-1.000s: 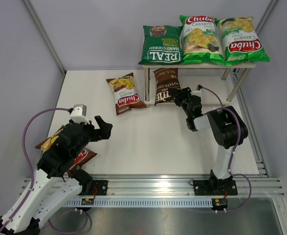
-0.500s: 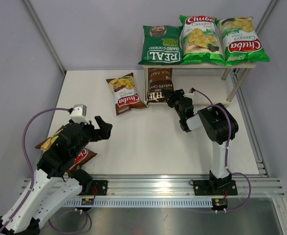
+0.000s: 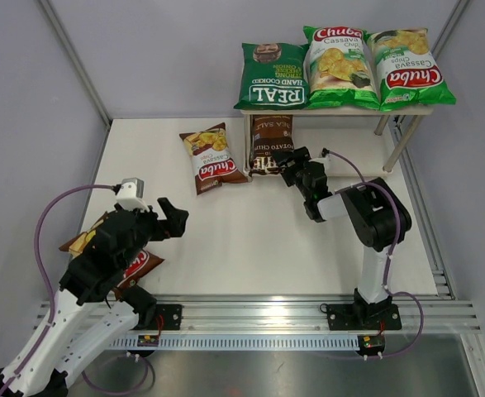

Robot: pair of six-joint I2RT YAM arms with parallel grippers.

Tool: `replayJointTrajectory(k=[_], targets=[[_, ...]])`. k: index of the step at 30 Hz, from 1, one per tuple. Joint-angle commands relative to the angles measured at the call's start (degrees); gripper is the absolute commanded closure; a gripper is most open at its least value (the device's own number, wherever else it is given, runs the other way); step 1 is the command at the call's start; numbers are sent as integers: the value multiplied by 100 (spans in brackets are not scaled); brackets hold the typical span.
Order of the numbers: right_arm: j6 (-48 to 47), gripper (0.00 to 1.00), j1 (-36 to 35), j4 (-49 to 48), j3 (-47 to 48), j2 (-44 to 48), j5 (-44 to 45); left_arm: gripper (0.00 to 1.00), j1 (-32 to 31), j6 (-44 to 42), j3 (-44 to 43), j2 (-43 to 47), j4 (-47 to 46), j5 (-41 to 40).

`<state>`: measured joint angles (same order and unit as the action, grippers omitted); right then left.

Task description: Place and organize the chips bags onto the shelf

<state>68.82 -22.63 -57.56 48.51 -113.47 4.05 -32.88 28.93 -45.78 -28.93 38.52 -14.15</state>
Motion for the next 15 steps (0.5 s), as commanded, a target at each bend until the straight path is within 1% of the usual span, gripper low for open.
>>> replayJointTrajectory(k=[1,4,6,7,9,15], targets=[[-342,19,-31,823,-26,544,280,1,19,-89,-151,54,-38,114],[-457,16,-4,1307,-79,817,403,1,10,-80,-124,1,-64,132],[-545,16,13,1606,-70,966,508,1,19,-71,-107,-34,-82,158],[-562,17,22,1982,-70,1124,552,1,19,-54,-81,-43,-108,176],[-589,17,31,2300,-131,1352,701,1,19,-54,-63,-87,-169,193],[-571,16,101,2943,-342,1827,825,1,19,34,8,-402,-301,158]])
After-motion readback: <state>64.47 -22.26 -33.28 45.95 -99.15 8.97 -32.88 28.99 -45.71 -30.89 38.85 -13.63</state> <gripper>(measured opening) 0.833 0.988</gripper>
